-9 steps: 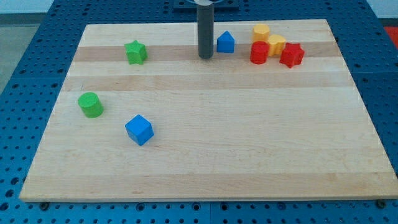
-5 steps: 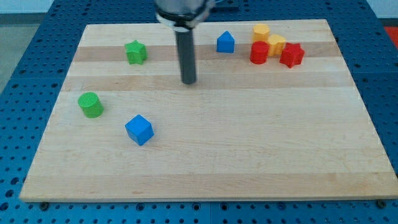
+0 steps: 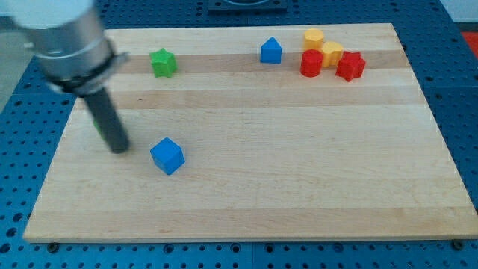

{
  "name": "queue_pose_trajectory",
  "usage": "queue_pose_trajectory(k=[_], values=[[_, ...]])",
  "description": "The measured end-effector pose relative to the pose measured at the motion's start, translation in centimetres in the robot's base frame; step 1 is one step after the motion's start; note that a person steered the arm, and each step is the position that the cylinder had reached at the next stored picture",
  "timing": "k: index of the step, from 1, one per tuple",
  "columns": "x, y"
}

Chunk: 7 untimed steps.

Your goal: Place the green circle at the bottom right side of the blue triangle

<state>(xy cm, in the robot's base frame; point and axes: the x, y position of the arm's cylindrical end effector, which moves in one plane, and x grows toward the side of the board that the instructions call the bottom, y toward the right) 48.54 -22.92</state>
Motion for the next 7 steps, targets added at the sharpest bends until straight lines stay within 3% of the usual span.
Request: queue_pose_trajectory(k=[1, 3, 5, 6, 7], values=[[-2.2, -2.0], [-5.8, 9.3], [-6.6, 22.9], [-6.6, 25.5], [-6.6, 24.5]])
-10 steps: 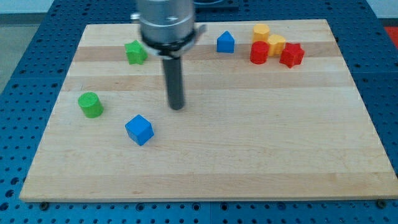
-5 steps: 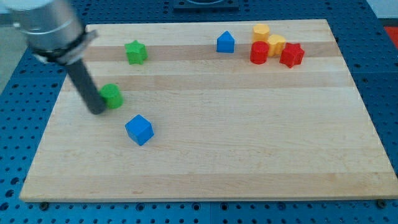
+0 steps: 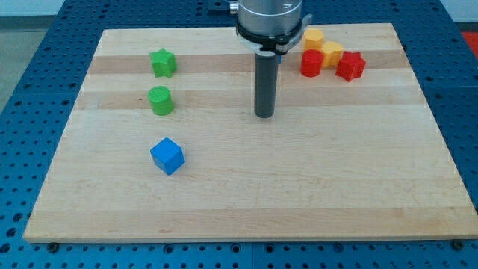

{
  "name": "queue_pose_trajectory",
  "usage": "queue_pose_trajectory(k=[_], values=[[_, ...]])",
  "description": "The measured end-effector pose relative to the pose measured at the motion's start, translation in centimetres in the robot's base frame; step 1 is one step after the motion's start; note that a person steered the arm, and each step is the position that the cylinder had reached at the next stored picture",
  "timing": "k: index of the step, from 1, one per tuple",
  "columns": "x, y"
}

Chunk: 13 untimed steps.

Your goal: Place the green circle at the bottom right side of the blue triangle

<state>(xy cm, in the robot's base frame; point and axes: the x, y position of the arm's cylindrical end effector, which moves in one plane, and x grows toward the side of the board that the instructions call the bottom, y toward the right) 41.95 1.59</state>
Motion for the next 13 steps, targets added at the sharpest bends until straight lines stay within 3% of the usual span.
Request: queue_pose_trajectory(k=[2, 5, 7, 9, 10, 12, 13], values=[[2.5, -3.1], [-1.0, -14.2], [-0.6, -14.9], [0.0, -27.4], [-2.3, -22.2], [-4.7, -4.5], [-9.7, -4.4]])
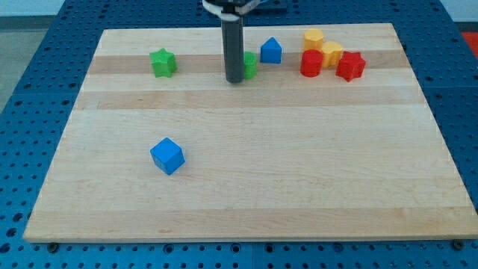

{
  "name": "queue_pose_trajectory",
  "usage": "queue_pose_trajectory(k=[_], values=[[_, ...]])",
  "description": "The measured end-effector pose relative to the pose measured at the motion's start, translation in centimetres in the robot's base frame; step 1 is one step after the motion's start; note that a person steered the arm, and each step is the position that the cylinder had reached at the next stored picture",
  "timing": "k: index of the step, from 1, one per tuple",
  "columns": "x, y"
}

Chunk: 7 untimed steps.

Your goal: Place the green circle at the bottom right side of the blue triangle

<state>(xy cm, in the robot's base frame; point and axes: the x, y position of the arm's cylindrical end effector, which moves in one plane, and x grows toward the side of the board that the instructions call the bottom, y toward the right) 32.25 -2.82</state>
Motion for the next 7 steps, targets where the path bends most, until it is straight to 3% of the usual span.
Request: queue_pose_trajectory(k=[1, 4, 5, 6, 7], values=[[-1.0, -1.2], [-2.4, 5.0], [-6.1, -1.6], [-7.0, 4.1], [-5.2, 13.0]])
